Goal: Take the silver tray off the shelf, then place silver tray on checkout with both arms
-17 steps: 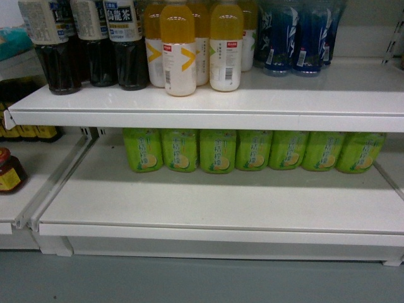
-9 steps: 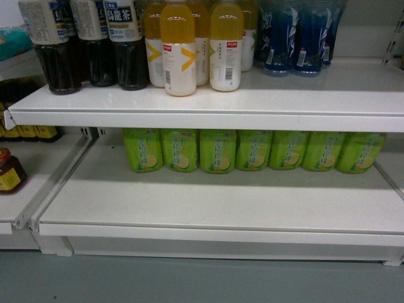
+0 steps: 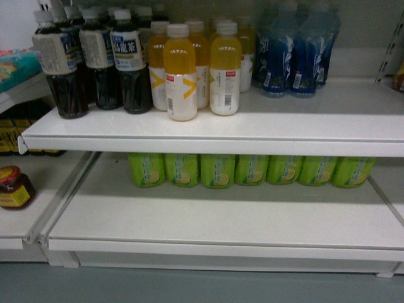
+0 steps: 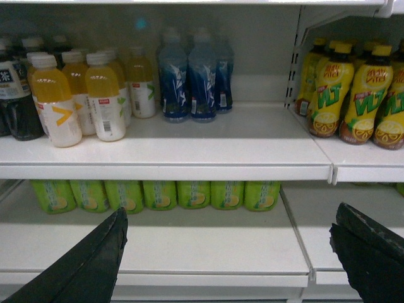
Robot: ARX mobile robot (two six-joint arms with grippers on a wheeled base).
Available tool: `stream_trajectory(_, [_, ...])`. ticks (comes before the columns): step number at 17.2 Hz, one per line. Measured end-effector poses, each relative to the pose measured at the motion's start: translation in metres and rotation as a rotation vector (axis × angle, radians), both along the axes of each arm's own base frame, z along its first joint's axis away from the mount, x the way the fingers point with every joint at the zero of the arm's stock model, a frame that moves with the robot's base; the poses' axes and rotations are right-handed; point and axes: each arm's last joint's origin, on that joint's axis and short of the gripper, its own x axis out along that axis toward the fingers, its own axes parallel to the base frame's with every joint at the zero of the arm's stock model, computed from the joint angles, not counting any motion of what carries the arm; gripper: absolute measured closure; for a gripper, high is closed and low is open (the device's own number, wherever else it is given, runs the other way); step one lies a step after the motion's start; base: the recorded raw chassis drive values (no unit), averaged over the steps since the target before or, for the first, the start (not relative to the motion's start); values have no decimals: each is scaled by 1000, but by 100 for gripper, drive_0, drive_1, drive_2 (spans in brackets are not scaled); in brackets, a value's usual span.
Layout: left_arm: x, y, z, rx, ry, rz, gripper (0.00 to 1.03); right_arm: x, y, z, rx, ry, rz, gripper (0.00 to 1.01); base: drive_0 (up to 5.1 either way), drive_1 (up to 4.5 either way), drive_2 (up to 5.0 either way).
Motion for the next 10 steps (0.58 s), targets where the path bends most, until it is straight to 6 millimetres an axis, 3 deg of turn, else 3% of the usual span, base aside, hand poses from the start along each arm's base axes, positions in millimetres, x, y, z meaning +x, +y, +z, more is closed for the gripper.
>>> stream_trajectory(10, [0, 0, 0, 5, 0, 2, 5, 0, 0, 0, 0, 1, 2, 3, 0, 0, 0])
